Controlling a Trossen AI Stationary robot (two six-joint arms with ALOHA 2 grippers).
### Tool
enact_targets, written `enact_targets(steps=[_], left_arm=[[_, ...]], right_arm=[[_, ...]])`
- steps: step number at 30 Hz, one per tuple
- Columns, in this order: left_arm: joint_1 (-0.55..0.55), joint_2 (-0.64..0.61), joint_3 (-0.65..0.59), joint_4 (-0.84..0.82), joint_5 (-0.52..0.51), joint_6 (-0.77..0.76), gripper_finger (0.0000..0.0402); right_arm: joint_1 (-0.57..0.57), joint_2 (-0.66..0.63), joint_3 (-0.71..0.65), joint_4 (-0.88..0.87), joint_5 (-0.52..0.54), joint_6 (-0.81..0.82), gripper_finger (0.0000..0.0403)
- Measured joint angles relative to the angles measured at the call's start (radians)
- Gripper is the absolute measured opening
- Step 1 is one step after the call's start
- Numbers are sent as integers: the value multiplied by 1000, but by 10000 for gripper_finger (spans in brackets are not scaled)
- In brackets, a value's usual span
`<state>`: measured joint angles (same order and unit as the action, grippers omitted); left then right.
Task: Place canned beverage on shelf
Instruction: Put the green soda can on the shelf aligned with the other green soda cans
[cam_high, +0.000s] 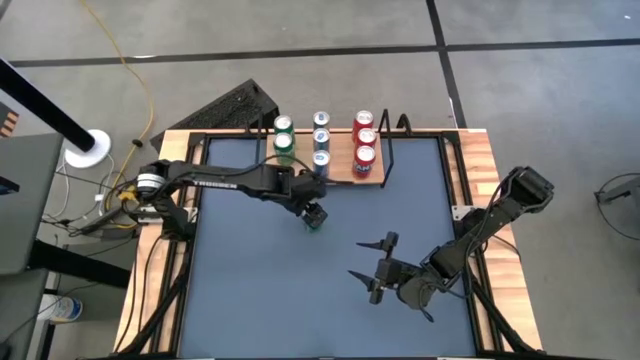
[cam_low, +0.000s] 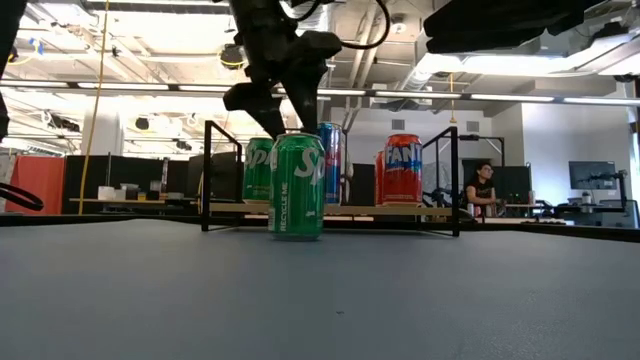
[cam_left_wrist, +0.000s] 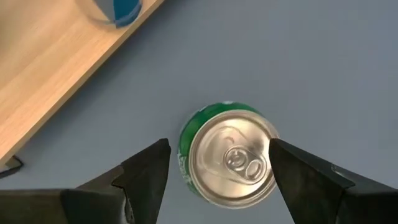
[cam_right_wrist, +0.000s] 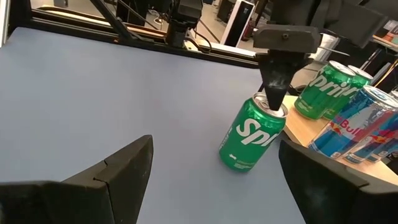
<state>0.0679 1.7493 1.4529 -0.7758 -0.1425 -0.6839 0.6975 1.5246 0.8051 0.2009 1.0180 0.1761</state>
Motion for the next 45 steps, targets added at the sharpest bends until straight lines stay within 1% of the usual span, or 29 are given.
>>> enact_targets(steps=[4, 9, 17, 22, 32, 39, 42, 45], left_arm=[[1, 0, 0, 13, 1, 6, 261], [-8, 0, 0, 30, 30, 10, 261], [-26, 0, 0, 34, 15, 35, 261], [-29, 5, -4, 20, -21, 68, 261], [-29, 5, -15, 21, -18, 157, 261], [-7, 5, -16, -26, 7, 279, 261], [1, 5, -16, -27, 24, 373, 261], [4, 5, -16, -27, 57, 516, 261]], right_arm=[[0, 0, 0, -2, -3, 0, 344], [0, 0, 0, -3, -10, 2, 344], [0, 0, 0, -4, -26, 2, 344], [0, 0, 0, -4, -26, 2, 344], [0, 0, 0, -5, -26, 2, 344], [0, 0, 0, -6, -26, 7, 344], [0, 0, 0, -6, -26, 7, 344], [0, 0, 0, -6, -26, 7, 344]])
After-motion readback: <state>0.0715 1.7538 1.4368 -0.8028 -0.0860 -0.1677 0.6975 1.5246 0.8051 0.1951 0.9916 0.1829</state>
